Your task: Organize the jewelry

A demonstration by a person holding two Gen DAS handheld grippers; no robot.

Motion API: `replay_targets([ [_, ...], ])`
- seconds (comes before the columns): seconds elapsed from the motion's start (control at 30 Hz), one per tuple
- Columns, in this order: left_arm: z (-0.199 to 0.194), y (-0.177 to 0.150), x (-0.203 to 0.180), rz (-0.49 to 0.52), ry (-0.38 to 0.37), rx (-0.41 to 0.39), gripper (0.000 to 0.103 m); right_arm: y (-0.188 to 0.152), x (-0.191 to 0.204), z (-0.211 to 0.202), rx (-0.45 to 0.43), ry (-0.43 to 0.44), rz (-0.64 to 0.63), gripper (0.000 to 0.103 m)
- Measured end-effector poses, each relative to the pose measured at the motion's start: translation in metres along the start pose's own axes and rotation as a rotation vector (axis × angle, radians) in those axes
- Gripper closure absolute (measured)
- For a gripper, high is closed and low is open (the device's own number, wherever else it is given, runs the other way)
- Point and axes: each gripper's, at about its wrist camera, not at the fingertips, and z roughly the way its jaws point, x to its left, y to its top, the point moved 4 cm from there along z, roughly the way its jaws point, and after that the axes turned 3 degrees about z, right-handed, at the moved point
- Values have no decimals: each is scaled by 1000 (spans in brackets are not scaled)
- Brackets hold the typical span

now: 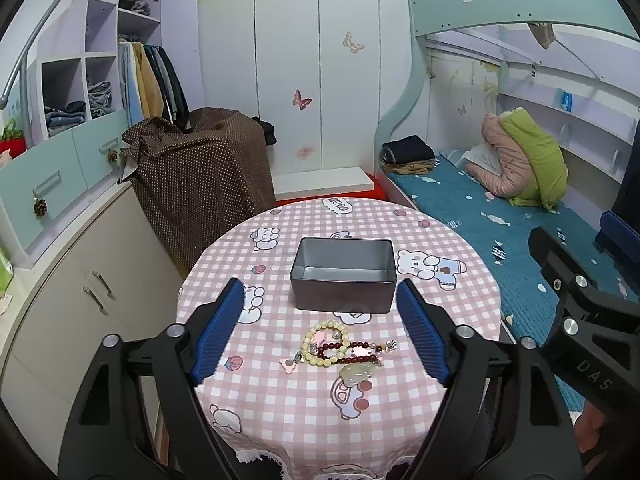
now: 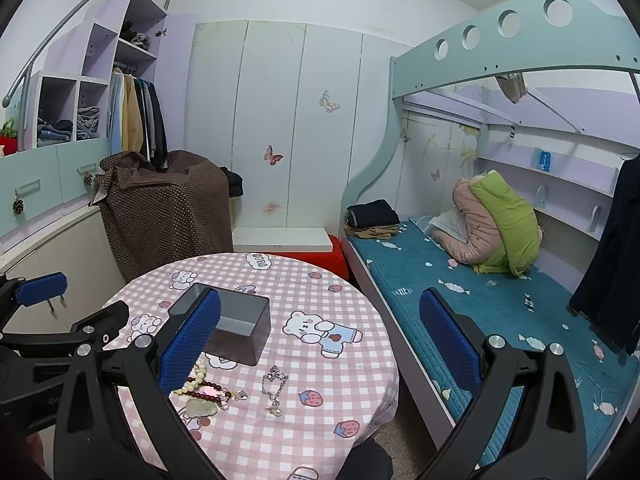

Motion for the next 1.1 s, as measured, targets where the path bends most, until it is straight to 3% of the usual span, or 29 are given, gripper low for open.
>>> replay_targets([
  [0.07,0,0,1,-15,-6,0,14,-1,-3,-1,0,-2,9,7],
  [0.27,-1,-4,-3,0,-2,13,12,-5,-9,-2,18,-3,15,7],
  [1.1,-13,-12,5,-5,23,12,12,-5,-5,-11,44,55,22,7],
])
